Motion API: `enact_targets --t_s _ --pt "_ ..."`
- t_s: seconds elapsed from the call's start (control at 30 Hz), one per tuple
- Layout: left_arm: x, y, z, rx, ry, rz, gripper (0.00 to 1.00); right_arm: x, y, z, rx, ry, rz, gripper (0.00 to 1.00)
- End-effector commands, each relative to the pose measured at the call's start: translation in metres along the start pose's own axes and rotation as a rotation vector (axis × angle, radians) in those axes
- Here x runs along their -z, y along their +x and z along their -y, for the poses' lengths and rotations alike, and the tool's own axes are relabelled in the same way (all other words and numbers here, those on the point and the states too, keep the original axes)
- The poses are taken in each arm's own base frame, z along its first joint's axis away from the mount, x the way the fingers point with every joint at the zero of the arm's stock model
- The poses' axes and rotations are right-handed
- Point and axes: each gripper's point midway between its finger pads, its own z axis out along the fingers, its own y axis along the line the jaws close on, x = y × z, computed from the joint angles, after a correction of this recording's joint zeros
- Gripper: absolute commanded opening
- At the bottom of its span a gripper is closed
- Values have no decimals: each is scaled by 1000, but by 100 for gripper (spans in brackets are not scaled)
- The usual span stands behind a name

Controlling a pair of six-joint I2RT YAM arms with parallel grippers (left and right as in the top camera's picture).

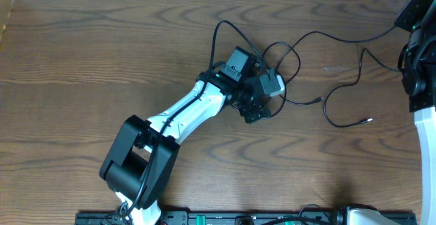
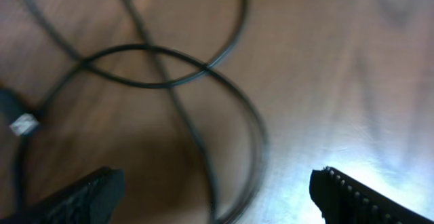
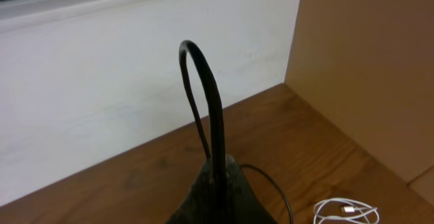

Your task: Untangle cables

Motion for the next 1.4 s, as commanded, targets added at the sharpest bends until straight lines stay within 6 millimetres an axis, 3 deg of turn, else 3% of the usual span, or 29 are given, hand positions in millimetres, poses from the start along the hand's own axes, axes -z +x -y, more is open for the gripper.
enact_targets --t_s 0.0,0.13,0.23,0.4,0.6,0.87,1.37 --pt "-11 16 -20 71 -90 -60 93 10 -7 -3 -17 -30 12 1" --pt "-23 25 -22 83 -87 -80 92 10 -3 -3 -12 -32 -2 1" --pt "-25 46 -42 118 -201 -168 89 10 -3 -3 -11 -32 -3 1" --pt "1 80 -94 199 -494 -309 88 10 -2 -3 -8 -31 -9 1" --pt "18 100 -121 456 -563 -257 89 10 2 -2 -3 -29 -22 1" --pt "10 90 -109 570 -353 -129 88 10 5 -2 2 -27 -34 1" --pt "-12 101 -97 576 -300 -167 80 10 11 -3 10 -40 -58 1"
